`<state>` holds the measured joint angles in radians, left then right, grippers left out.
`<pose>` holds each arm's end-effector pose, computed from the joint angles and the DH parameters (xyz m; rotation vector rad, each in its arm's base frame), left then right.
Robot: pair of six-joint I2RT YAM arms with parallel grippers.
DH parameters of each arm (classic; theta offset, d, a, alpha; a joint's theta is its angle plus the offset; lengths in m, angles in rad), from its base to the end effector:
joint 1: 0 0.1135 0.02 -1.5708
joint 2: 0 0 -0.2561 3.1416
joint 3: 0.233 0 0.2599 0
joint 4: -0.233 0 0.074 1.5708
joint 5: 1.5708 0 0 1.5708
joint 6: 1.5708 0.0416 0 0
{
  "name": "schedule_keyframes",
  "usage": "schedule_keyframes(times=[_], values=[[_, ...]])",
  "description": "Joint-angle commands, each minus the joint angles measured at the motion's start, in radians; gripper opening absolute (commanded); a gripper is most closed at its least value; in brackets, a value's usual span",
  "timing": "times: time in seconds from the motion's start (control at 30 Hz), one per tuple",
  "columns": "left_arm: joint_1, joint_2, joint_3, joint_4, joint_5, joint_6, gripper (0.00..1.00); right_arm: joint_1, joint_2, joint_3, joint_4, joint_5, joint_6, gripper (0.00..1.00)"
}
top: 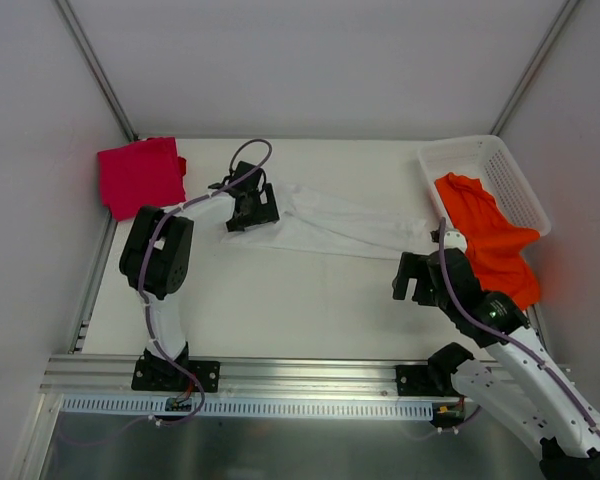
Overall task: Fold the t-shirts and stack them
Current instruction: Fold the tshirt
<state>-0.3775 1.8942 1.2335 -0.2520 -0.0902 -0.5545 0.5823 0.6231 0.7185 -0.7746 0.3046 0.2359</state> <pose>0.3811 -0.1471 0.1572 -0.2593 2.4869 -0.2828 0.1292 0.0701 0.2754 -0.2211 2.2045 0.1089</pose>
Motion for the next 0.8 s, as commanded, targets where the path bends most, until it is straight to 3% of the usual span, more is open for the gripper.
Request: schedule_keyframes(times=[0.0, 0.2, 0.3, 0.33, 0.53, 0.63, 0.77], values=[[0.023, 0.109, 0.084, -0.082, -0.031, 0.062, 0.99, 0.005, -0.017, -0.008, -0.034, 0.033, 0.016, 0.99], [0.071, 0.285, 0.375, -0.170, 0.015, 0.120, 0.99, 0.007, 0.003, 0.021, -0.034, 0.031, 0.007, 0.99], [0.104, 0.425, 0.623, -0.251, 0.013, 0.142, 0.99, 0.007, 0.023, 0.033, -0.043, 0.041, -0.004, 0.99], [0.129, 0.500, 0.771, -0.271, 0.018, 0.143, 0.99, 0.005, 0.026, 0.035, -0.049, 0.045, -0.004, 0.99], [0.193, 0.735, 1.300, -0.279, -0.008, 0.222, 0.99, 0.007, -0.003, 0.027, -0.069, 0.025, 0.020, 1.00], [0.203, 0.641, 1.333, -0.267, 0.018, 0.197, 0.99, 0.008, -0.023, -0.002, -0.048, -0.011, 0.045, 0.99], [0.184, 0.386, 1.204, -0.202, 0.133, 0.157, 0.99, 0.007, -0.004, -0.054, 0.036, -0.057, 0.078, 0.99]])
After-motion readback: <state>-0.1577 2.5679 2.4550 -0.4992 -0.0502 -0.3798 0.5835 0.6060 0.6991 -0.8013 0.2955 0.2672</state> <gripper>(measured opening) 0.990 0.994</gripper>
